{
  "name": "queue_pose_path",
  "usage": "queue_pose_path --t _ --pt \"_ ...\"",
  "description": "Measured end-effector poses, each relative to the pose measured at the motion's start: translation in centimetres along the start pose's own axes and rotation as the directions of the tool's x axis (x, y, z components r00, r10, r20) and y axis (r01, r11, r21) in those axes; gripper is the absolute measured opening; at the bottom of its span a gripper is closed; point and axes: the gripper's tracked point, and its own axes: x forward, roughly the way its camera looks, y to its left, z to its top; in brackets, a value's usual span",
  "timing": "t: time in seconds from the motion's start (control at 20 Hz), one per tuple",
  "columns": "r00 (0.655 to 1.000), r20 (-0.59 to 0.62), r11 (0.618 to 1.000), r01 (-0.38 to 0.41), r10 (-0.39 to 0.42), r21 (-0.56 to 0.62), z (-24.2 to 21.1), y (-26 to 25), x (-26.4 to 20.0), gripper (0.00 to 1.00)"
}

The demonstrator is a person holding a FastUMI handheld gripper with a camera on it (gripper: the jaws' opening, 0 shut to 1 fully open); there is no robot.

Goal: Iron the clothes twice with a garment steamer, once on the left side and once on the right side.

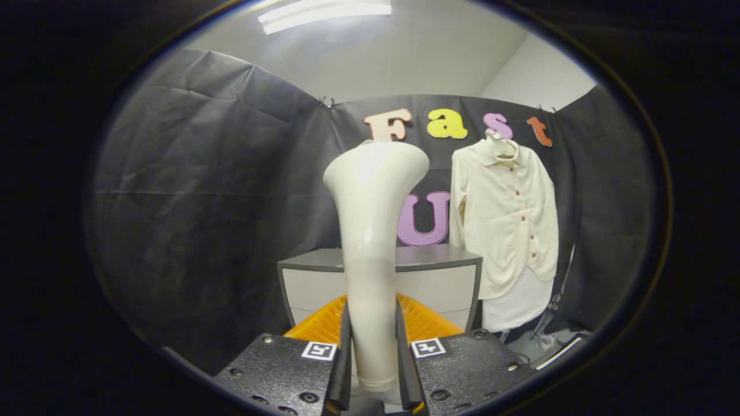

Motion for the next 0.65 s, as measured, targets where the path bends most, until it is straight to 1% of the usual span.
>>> queue_pose_path --t 0.3,0.65 --pt "1.0 0.002 1.0 0.011 -0.011 0.004 0.1 -0.35 -0.15 0.33" --pt "1.0 0.001 1.0 0.003 -0.003 -0.005 -0.23 0.12 -0.06 0.33"
